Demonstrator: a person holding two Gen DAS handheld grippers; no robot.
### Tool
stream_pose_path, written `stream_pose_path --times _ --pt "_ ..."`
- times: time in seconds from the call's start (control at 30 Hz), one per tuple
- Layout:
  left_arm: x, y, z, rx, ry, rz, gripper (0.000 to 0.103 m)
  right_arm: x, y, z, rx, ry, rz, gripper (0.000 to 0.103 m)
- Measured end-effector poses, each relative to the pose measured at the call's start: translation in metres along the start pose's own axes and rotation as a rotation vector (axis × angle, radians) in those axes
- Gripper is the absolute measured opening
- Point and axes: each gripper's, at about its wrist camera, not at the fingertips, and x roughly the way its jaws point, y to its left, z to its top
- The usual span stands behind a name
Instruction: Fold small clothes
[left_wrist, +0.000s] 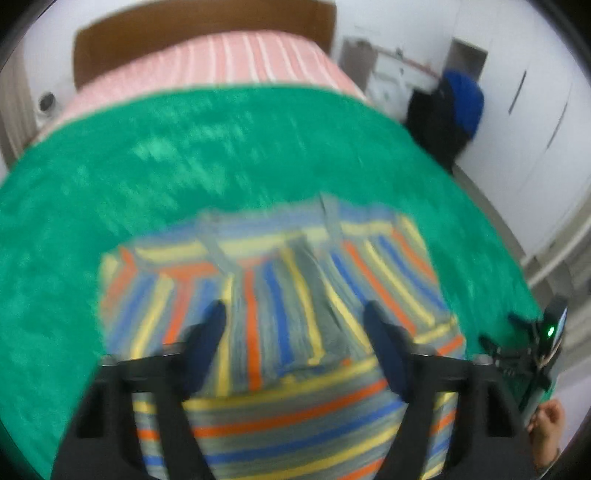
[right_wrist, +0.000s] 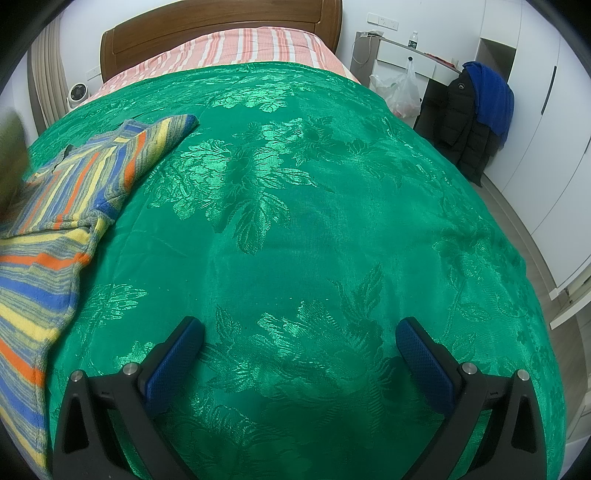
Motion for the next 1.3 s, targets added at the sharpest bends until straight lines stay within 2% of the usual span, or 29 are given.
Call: stream_pose_path --times 0.1,0.13,0.2,0.27,0.33,0.37,0.43,0.47,0.5,0.53,0.6,0.7,0.87,0.93,1.03,1.1,1.2,1.3 --pt "-0.01 0.02 -0.018 -0.062 -0.023 -0.015 0.077 0.0 0.0 0.0 0.0 0.0 0.0 0.103" --pt "-0.015 0.03 -0.018 -0.09 -0.038 -0.007 0.08 0.0 0.0 0.0 0.0 0.0 0.0 0.103" --pt "-0.029 0.07 -0.019 -0.181 -0.088 0.064 0.089 0.0 0.0 0.0 0.0 0.0 0.0 0.103" --pt "-0.034 0.105 -0.023 -0.279 -0.121 0.138 0.09 0.0 0.0 0.0 0.0 0.0 0.0 0.103" --pt "-0.021 0.137 -0.04 -0.348 -0.088 0.209 0.09 0.0 0.0 0.0 0.0 0.0 0.0 0.103" --pt "-0.007 0.148 -0.049 -0.344 -0.037 0.247 0.087 0.0 0.0 0.0 0.0 0.0 0.0 0.103" --pt "0.027 0.16 -0.077 -0.284 0.119 0.346 0.076 0.0 0.0 0.0 0.0 0.0 0.0 0.103" --pt "0.022 0.161 -0.085 -0.277 0.063 0.32 0.077 0.0 0.0 0.0 0.0 0.0 0.0 0.103" --pt "0.012 0.161 -0.092 -0.287 0.025 0.327 0.081 0.0 0.0 0.0 0.0 0.0 0.0 0.103" --pt "0.005 0.162 -0.097 -0.311 0.025 0.348 0.091 0.0 0.0 0.0 0.0 0.0 0.0 0.103" --pt "-0.015 0.161 -0.109 -0.34 0.024 0.353 0.09 0.0 0.0 0.0 0.0 0.0 0.0 0.103" --pt "-0.047 0.154 -0.133 -0.314 -0.007 0.328 0.092 0.0 0.0 0.0 0.0 0.0 0.0 0.103" --pt "-0.083 0.153 -0.189 -0.297 -0.026 0.366 0.097 0.0 0.0 0.0 0.0 0.001 0.0 0.103" --pt "-0.085 0.163 -0.206 -0.298 -0.051 0.384 0.1 0.0 0.0 0.0 0.0 0.001 0.0 0.103" --pt "-0.067 0.176 -0.227 -0.293 -0.074 0.4 0.103 0.0 0.0 0.0 0.0 0.001 0.0 0.103" --pt "-0.064 0.174 -0.237 -0.265 -0.167 0.401 0.103 0.0 0.001 0.0 0.001 0.001 0.0 0.103" --pt "-0.059 0.171 -0.232 -0.248 -0.163 0.432 0.103 0.0 0.001 0.0 0.0 0.0 -0.001 0.103" --pt "-0.063 0.171 -0.236 -0.247 -0.178 0.432 0.103 0.001 0.001 0.0 0.002 0.0 0.002 0.103"
